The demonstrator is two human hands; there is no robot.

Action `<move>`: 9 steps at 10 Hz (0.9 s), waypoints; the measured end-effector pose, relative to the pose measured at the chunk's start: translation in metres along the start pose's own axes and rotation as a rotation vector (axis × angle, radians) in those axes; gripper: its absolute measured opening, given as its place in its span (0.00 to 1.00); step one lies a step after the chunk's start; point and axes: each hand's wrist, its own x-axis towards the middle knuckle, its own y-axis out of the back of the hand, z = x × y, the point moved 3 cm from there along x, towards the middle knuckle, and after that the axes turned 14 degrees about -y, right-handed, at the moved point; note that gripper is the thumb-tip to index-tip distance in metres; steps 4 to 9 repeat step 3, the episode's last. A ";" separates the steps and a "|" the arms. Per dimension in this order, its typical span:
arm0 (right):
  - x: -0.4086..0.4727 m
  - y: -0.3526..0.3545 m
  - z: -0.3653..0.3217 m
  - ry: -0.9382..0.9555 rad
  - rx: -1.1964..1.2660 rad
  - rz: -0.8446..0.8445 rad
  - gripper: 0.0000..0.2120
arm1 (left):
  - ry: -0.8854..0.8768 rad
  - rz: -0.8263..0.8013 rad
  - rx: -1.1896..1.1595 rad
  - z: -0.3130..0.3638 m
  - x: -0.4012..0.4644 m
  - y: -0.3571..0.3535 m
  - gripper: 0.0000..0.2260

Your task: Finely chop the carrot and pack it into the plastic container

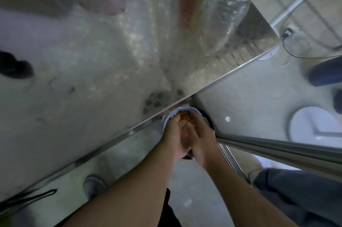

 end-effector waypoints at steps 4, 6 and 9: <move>-0.016 0.039 0.017 -0.394 -0.060 0.069 0.09 | -0.151 0.011 0.291 0.020 -0.045 -0.015 0.04; -0.016 0.039 0.017 -0.394 -0.060 0.069 0.09 | -0.151 0.011 0.291 0.020 -0.045 -0.015 0.04; -0.016 0.039 0.017 -0.394 -0.060 0.069 0.09 | -0.151 0.011 0.291 0.020 -0.045 -0.015 0.04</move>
